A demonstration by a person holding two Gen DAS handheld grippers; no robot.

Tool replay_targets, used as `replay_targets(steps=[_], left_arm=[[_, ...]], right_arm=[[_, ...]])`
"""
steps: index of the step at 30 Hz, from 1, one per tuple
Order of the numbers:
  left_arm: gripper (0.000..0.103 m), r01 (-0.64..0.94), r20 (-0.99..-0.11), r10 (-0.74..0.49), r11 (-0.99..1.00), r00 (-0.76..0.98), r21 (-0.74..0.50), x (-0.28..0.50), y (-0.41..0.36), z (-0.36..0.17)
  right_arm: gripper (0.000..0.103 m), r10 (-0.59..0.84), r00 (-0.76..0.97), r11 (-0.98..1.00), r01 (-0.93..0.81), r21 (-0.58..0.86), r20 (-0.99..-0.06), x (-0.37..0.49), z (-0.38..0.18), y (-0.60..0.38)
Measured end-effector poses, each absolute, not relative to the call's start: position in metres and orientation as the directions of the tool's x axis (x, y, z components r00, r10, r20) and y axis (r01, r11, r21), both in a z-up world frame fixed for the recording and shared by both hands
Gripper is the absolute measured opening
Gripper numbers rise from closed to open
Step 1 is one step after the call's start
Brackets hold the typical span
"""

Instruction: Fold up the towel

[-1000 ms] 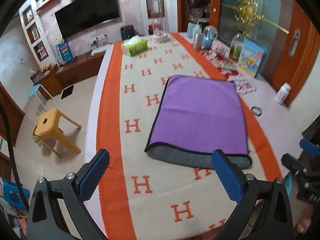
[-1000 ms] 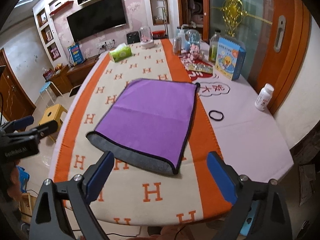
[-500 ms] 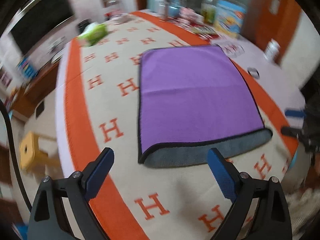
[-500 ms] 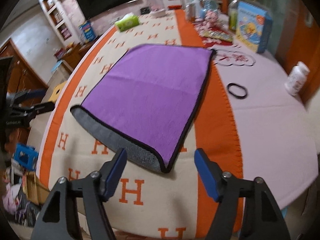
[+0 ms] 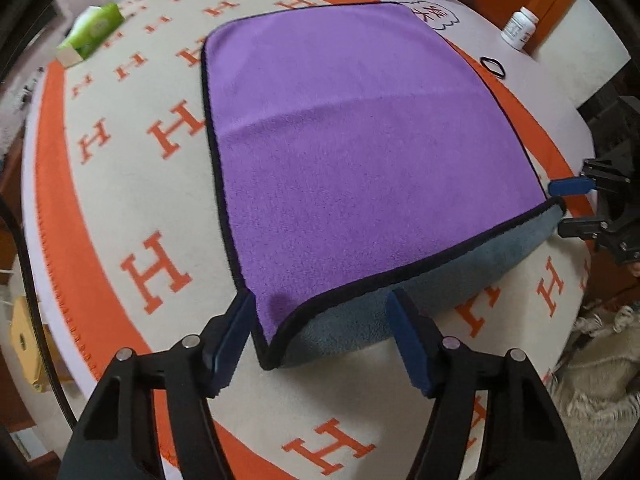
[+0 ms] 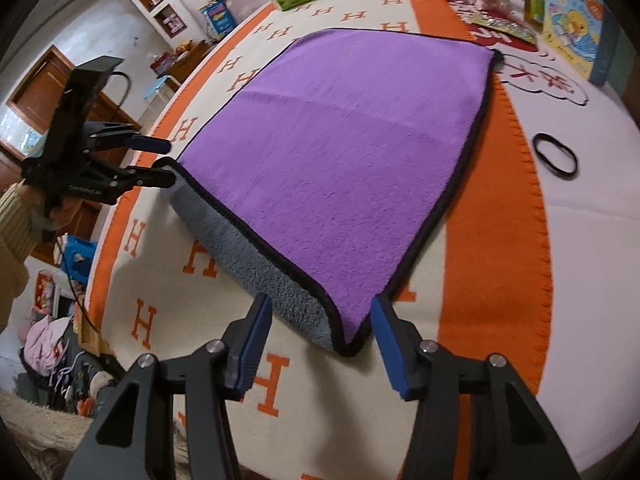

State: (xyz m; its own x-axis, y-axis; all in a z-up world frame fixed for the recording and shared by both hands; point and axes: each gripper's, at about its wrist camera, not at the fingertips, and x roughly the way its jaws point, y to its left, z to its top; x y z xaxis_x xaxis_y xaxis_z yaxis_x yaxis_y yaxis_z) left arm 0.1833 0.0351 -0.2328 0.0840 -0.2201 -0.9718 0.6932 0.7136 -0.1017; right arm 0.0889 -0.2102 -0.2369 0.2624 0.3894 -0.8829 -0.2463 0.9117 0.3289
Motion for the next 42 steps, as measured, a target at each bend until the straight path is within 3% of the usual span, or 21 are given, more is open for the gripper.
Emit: replay_targets(steps=[6,11,14,17,19,27,30,42], left_arm=[[0.057,0.712,-0.969,-0.244,0.685,0.029,-0.152,0.193,0.037,-0.238],[0.056,0.721,-0.972,-0.233,0.672,-0.008,-0.167,0.197,0.039,-0.243],[0.046,0.726,-0.975,-0.222,0.665,-0.029,-0.173,0.199,0.04,-0.245],[0.043,0.736,-0.976,-0.215,0.656,-0.034,-0.17,0.196,0.042,-0.244],[0.04,0.744,-0.977,-0.208,0.648,-0.034,-0.164,0.195,0.039,-0.244],[0.01,0.764,-0.982,-0.184,0.628,-0.04,-0.149,0.185,0.033,-0.244],[0.006,0.757,-0.983,-0.182,0.64,-0.018,-0.133,0.183,0.035,-0.24],[0.005,0.731,-0.977,-0.141,0.682,0.163,0.024,0.189,0.022,-0.206]], right_arm=[[0.04,0.412,0.226,0.899,-0.26,0.353,-0.883,0.096,-0.244,-0.21],[0.04,0.42,0.225,0.894,-0.269,0.359,-0.879,0.098,-0.245,-0.21],[0.04,0.425,0.22,0.89,-0.277,0.362,-0.878,0.1,-0.245,-0.209],[0.039,0.424,0.217,0.888,-0.289,0.357,-0.879,0.102,-0.244,-0.208],[0.033,0.428,0.213,0.885,-0.296,0.36,-0.878,0.102,-0.244,-0.208],[0.01,0.439,0.198,0.875,-0.316,0.367,-0.876,0.101,-0.246,-0.204],[0.006,0.436,0.203,0.877,-0.316,0.363,-0.877,0.099,-0.245,-0.202],[0.005,0.378,0.319,0.911,-0.297,0.287,-0.869,0.114,-0.215,-0.206]])
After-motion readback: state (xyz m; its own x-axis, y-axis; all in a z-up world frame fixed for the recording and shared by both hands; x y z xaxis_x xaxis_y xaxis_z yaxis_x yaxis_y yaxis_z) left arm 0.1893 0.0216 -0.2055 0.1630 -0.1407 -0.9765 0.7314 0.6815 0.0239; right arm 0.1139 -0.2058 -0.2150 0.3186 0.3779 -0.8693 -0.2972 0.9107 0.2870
